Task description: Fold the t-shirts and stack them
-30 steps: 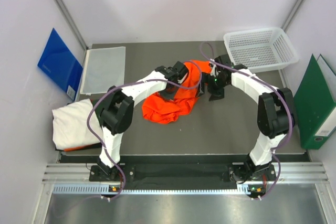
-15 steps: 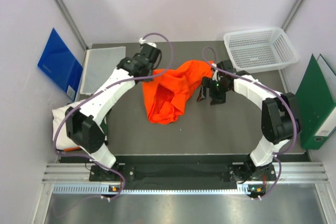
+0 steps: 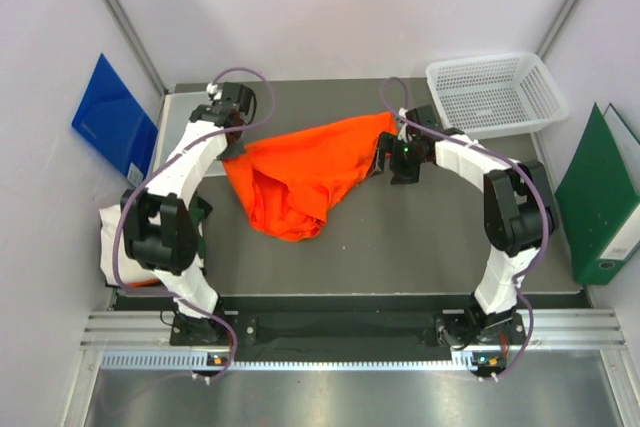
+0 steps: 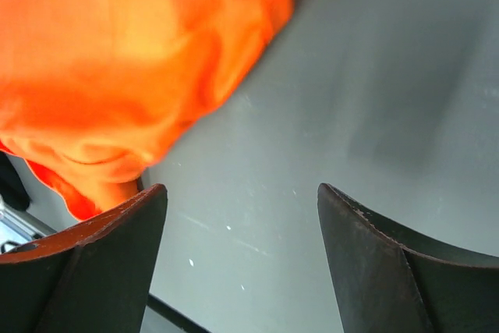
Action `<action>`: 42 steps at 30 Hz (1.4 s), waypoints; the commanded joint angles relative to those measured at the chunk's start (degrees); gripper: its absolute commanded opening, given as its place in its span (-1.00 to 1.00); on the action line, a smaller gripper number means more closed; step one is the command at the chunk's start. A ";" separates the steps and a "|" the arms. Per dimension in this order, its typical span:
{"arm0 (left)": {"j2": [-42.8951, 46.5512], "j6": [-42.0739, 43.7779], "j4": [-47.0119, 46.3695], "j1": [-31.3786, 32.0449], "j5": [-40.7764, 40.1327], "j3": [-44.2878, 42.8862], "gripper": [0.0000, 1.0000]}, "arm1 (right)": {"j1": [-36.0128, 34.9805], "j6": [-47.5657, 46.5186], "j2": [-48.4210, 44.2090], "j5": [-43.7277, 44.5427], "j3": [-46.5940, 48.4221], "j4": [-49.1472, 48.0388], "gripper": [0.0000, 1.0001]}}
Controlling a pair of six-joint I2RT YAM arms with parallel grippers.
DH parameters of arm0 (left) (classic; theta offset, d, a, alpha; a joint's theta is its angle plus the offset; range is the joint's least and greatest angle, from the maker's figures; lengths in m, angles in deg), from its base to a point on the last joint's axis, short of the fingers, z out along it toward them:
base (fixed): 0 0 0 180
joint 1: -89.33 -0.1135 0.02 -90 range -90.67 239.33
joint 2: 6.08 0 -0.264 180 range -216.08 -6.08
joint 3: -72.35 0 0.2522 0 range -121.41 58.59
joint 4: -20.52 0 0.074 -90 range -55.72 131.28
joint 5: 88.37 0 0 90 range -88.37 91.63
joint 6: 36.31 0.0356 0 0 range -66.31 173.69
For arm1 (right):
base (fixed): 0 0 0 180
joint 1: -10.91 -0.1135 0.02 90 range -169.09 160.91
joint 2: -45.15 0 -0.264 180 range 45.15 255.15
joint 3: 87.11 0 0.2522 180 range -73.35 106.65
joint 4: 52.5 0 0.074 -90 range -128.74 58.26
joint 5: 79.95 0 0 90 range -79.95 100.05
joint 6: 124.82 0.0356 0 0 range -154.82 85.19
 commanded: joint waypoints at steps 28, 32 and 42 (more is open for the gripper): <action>8.20 -6.41 -20.78 -1.48 44.50 25.05 0.75 | -0.20 0.40 4.52 -1.22 4.88 -1.76 0.56; 5.83 -7.38 -22.89 -1.48 45.13 26.73 0.57 | -0.20 -0.12 4.17 -1.31 4.70 -1.06 0.56; -2.78 -5.54 -25.01 -0.25 43.55 24.72 0.12 | -0.20 0.05 4.00 -1.22 4.35 -0.97 0.56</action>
